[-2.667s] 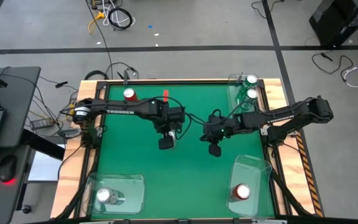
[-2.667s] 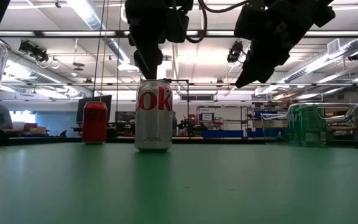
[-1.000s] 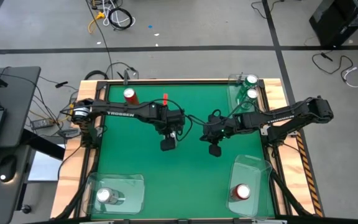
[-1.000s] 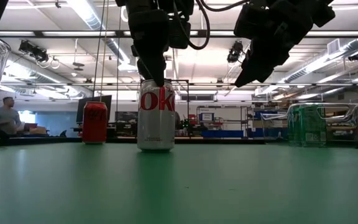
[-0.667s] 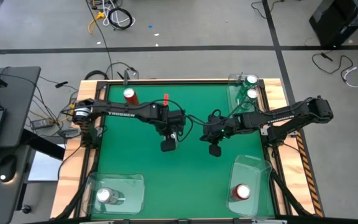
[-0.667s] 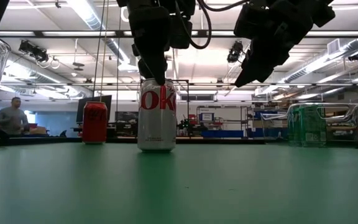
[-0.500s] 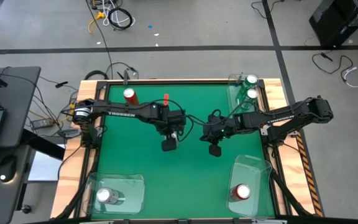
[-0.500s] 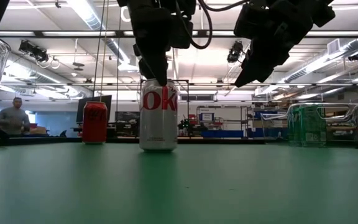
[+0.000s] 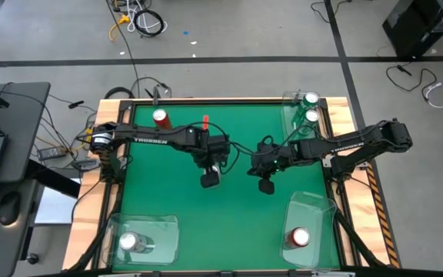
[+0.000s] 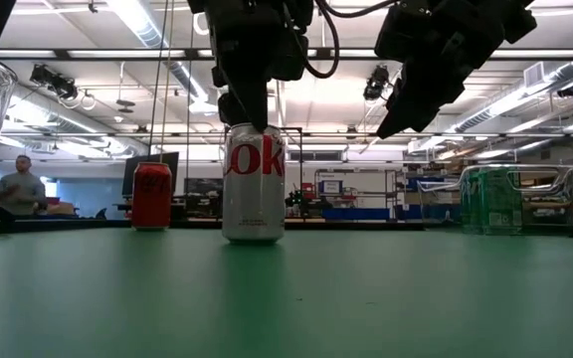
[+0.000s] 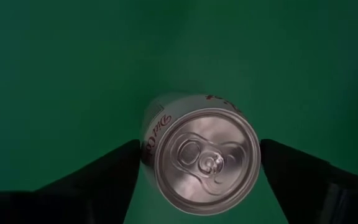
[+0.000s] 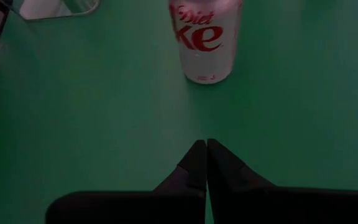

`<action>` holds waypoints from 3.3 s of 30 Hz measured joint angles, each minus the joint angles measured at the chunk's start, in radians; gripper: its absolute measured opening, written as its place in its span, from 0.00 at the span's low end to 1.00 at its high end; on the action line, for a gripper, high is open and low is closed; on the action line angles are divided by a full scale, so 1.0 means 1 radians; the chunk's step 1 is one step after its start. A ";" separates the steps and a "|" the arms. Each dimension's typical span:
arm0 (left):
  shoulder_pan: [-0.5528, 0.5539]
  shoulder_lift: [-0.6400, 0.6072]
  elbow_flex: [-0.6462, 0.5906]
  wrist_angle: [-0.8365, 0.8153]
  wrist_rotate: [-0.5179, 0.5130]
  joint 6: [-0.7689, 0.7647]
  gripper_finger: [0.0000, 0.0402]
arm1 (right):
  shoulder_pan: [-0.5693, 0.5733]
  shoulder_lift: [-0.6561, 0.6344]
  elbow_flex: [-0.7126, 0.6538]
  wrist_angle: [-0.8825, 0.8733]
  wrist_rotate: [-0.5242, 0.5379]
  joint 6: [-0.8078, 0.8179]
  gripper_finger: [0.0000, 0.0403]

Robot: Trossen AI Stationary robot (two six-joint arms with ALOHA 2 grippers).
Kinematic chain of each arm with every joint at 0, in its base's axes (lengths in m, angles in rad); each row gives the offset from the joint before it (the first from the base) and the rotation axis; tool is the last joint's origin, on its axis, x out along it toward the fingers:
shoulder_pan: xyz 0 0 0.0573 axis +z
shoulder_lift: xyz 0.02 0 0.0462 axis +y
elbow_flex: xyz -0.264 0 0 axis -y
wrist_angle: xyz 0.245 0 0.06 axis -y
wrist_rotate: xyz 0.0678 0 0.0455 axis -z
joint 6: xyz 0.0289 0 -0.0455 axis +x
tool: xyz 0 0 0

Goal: Sort soda cans
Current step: Put the red-silver soda can into the bottom left transparent bin

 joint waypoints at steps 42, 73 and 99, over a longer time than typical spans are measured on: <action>-0.016 0.006 -0.090 0.113 -0.059 0.065 0.88 | 0.000 0.000 0.000 0.002 -0.006 -0.005 0.00; -0.014 0.056 0.056 -0.136 -0.088 0.111 0.78 | 0.027 0.169 0.000 0.262 -0.055 0.008 0.00; -0.327 -0.141 0.333 -0.574 -0.123 -0.538 0.77 | 0.052 0.120 0.000 0.200 -0.059 -0.025 0.00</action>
